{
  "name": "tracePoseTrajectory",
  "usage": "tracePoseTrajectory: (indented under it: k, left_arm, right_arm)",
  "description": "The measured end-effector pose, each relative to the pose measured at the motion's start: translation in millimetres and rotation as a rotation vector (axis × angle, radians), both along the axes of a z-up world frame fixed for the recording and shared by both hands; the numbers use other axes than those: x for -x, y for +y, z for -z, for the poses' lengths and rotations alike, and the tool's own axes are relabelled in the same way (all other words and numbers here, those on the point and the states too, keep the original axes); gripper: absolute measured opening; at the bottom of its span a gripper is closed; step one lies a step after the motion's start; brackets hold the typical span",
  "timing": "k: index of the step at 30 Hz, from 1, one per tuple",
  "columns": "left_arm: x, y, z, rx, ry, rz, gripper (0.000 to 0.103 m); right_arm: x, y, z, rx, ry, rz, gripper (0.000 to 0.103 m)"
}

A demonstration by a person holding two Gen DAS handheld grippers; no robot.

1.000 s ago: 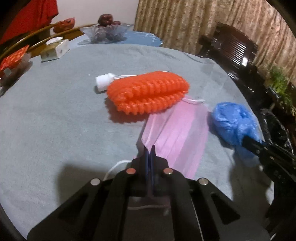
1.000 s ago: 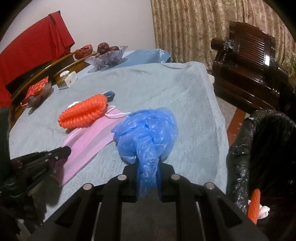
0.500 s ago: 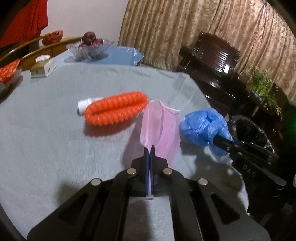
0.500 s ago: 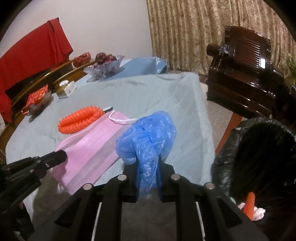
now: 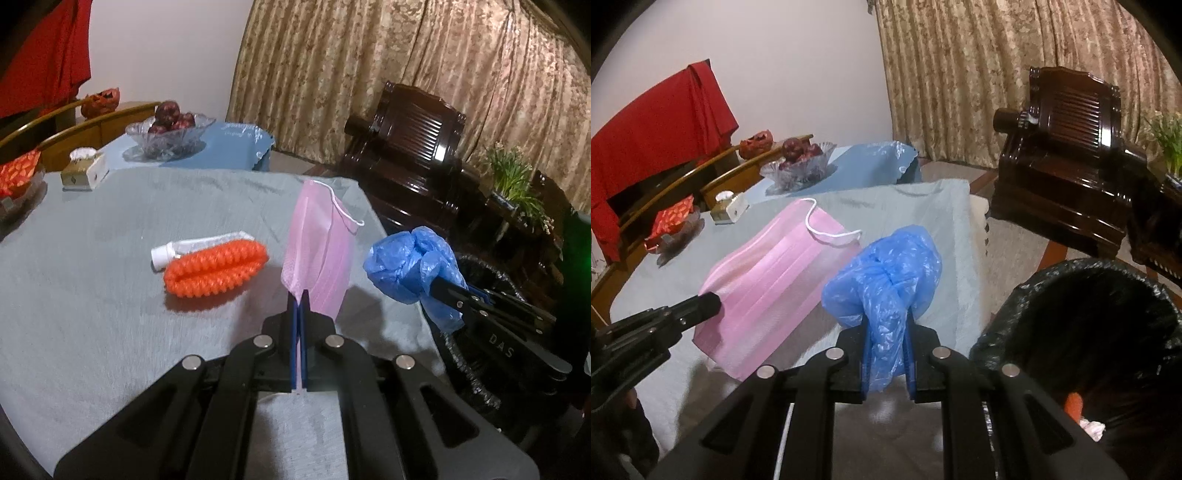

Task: Collect trash
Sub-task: 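Carry the pink mask and blue bag over the bin, then open both tools to drop the pink mask and blue bag into the bin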

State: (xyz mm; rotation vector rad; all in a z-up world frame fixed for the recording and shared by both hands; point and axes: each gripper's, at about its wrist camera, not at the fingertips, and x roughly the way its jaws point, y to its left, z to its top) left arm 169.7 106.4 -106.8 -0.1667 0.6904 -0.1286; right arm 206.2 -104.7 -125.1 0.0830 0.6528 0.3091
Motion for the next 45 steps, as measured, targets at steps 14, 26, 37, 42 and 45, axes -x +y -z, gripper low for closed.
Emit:
tracePoseTrajectory:
  k: [14, 26, 37, 42, 45]
  left_arm:
    - [7, -34, -39, 0.014, -0.078, 0.055, 0.000]
    - [1, -88, -53, 0.012, -0.109, 0.127, 0.000]
    - [-14, -169, -49, 0.030, -0.103, 0.261, 0.000]
    - [-25, -206, -41, 0.056, -0.090, 0.322, 0.000]
    - [-30, -225, -35, 0.067, -0.077, 0.351, 0.000]
  right_arm:
    - [18, -44, -40, -0.005, -0.082, 0.056, 0.015]
    - [32, -108, -48, 0.021, -0.105, 0.177, 0.015]
    - [49, -176, -42, 0.060, -0.098, 0.317, 0.015]
    - [53, -202, -36, 0.070, -0.084, 0.368, 0.015]
    - [56, -214, -32, 0.075, -0.078, 0.391, 0.015]
